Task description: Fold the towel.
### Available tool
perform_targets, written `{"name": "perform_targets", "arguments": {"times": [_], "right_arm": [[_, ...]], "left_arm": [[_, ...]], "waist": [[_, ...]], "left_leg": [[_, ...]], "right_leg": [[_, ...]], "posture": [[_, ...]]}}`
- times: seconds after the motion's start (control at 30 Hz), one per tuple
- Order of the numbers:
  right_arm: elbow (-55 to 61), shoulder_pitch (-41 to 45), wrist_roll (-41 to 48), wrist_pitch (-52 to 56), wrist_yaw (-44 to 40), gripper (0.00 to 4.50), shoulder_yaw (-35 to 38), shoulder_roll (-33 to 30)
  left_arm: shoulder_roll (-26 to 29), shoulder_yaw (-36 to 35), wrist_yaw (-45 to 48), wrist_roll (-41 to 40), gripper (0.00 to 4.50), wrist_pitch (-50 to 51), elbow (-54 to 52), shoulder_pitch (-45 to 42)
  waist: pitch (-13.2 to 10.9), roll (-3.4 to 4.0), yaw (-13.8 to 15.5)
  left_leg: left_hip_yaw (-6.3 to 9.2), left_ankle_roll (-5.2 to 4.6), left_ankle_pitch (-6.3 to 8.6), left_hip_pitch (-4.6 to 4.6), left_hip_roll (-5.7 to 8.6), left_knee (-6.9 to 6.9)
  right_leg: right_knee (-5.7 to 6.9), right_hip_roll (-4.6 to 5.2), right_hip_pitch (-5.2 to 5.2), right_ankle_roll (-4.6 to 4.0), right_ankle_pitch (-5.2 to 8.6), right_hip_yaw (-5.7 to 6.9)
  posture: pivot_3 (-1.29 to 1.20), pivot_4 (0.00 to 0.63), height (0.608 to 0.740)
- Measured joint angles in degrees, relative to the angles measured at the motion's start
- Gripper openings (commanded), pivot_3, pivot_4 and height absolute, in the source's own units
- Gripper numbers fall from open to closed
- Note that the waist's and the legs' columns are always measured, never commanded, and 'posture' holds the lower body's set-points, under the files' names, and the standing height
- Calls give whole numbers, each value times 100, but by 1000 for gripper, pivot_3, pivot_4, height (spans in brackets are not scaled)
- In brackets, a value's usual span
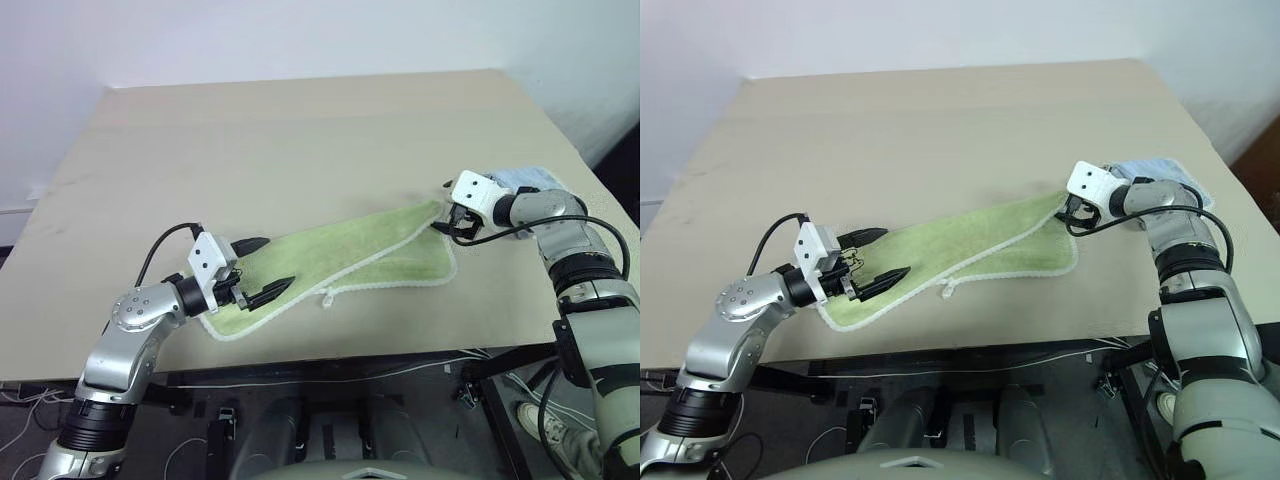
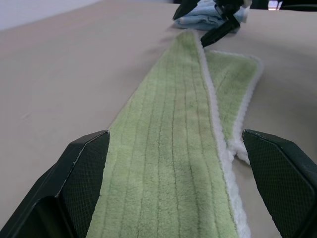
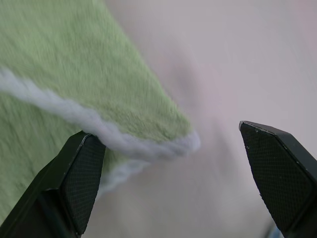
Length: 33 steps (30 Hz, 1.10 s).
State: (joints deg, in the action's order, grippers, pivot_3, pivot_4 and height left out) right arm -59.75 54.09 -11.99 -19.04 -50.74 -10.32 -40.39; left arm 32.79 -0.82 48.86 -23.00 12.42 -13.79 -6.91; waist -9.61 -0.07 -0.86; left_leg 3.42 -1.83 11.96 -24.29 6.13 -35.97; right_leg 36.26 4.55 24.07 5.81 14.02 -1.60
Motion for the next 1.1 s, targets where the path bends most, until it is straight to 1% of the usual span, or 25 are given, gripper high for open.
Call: {"name": "perform_targets", "arguments": {"times": [0.23,0.33,0.5,0.57,0.6,0.7,0.73,0.83,0.97,1.1], "right_arm": [[72,-178,104,-167,51,4462,39,4],[72,-178,90,-237,132,3885,39,3],[72,-179,99,-315,-7,2202,38,2],[72,-191,107,-370,-50,1426,38,2],[72,-196,112,-412,-63,1131,38,2],[139,-254,275,-682,-336,83,88,2],[210,-299,360,-746,-469,14,121,2],[404,-340,618,-732,-947,14,185,1],[727,-338,937,-485,-1529,14,256,-25],[824,-119,1168,-7,-1625,14,429,-33]], "left_arm": [[28,-37,-95,-18,4500,105,-176,2],[29,-37,-114,-15,4500,110,-220,5],[55,-48,-84,-15,4500,101,-213,20],[81,-89,-44,-15,4500,75,-190,40],[82,-108,-33,-16,4500,65,-173,47],[104,-215,86,-16,4500,-49,-8,76],[124,-251,118,-16,4500,-69,30,95],[171,-352,233,-23,4500,-173,136,174],[282,-509,346,-22,4500,-258,257,207],[400,-732,344,-28,4500,-273,251,245]], "waist": [[0,0,0],[0,0,-14],[0,0,-7],[0,0,-6],[0,0,-7],[0,0,-9],[0,0,-11],[-1,1,-14],[-1,1,-8],[-5,9,-3]], "left_leg": [[0,0,0,0,0,0],[0,0,0,0,0,0],[0,0,0,0,0,0],[0,0,0,0,0,0],[0,0,0,0,0,0],[0,0,-1,0,0,1],[0,0,-1,0,-1,1],[0,0,-1,0,-1,0],[1,0,0,1,-2,-1],[1,1,1,0,-1,0]], "right_leg": [[0,0,1,0,0,0],[1,-1,1,0,0,0],[1,-1,1,0,0,0],[0,-1,1,0,0,0],[0,-1,0,0,0,0],[0,-1,1,0,0,1],[1,-1,1,0,0,1],[1,-1,1,0,0,0],[1,0,1,0,0,1],[1,2,4,-1,0,-1]], "posture": [[0,150,740],[0,150,740],[0,150,740],[0,150,740],[0,150,740],[0,150,740],[0,150,740],[0,150,740],[0,150,740],[0,150,740]]}}
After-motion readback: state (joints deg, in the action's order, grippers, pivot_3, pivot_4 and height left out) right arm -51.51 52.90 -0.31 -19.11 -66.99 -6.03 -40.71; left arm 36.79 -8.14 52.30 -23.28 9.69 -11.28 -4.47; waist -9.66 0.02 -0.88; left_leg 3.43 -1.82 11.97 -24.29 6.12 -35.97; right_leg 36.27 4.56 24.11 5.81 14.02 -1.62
